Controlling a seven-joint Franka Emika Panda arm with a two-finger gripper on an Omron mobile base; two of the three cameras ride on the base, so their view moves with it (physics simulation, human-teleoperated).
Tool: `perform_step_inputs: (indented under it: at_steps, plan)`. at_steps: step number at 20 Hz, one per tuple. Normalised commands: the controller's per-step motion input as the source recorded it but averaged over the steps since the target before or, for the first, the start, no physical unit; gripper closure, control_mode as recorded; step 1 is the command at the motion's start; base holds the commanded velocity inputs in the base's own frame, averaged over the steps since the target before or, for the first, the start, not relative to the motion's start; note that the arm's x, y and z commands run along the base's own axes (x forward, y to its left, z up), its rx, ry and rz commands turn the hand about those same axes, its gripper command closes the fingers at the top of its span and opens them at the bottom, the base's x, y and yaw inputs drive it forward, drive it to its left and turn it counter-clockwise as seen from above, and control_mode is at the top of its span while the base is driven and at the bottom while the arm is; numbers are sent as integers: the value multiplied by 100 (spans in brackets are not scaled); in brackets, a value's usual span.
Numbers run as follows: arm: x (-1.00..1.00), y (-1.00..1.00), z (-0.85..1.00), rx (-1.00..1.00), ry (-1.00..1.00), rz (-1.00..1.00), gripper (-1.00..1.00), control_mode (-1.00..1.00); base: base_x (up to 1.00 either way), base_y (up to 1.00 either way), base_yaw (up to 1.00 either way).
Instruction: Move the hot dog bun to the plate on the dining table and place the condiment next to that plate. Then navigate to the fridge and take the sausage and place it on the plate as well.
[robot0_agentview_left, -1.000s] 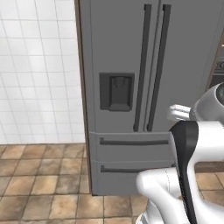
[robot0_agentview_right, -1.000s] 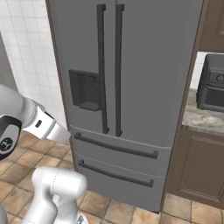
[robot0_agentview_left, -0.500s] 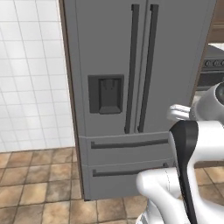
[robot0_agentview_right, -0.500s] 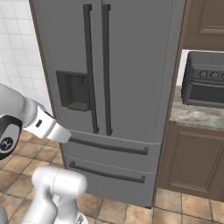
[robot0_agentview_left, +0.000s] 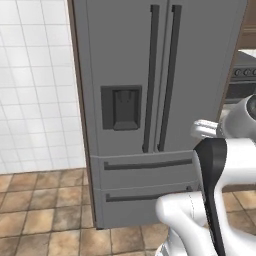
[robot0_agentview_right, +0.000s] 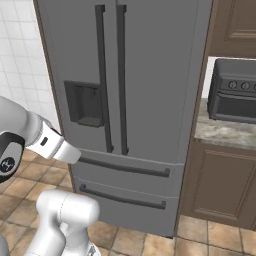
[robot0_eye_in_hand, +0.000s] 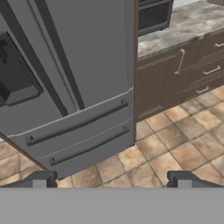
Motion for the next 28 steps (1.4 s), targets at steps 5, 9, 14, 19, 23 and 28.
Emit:
perform_step_inputs:
  at_steps: [5, 9, 14, 19, 23, 28]
  plan:
    - [0, 0, 0, 0, 0, 0, -100, 100, 29, 40, 0]
    - [0, 0, 0, 0, 0, 0, -100, 100, 30, 42, -1]
    - [0, 0, 0, 0, 0, 0, -100, 100, 18, 10, 0]
    - [0, 0, 0, 0, 0, 0, -100, 100, 2, -31, 0]
    - [0, 0, 0, 0, 0, 0, -100, 100, 17, -9, 0]
    - [0, 0, 0, 0, 0, 0, -100, 100, 29, -3, 0]
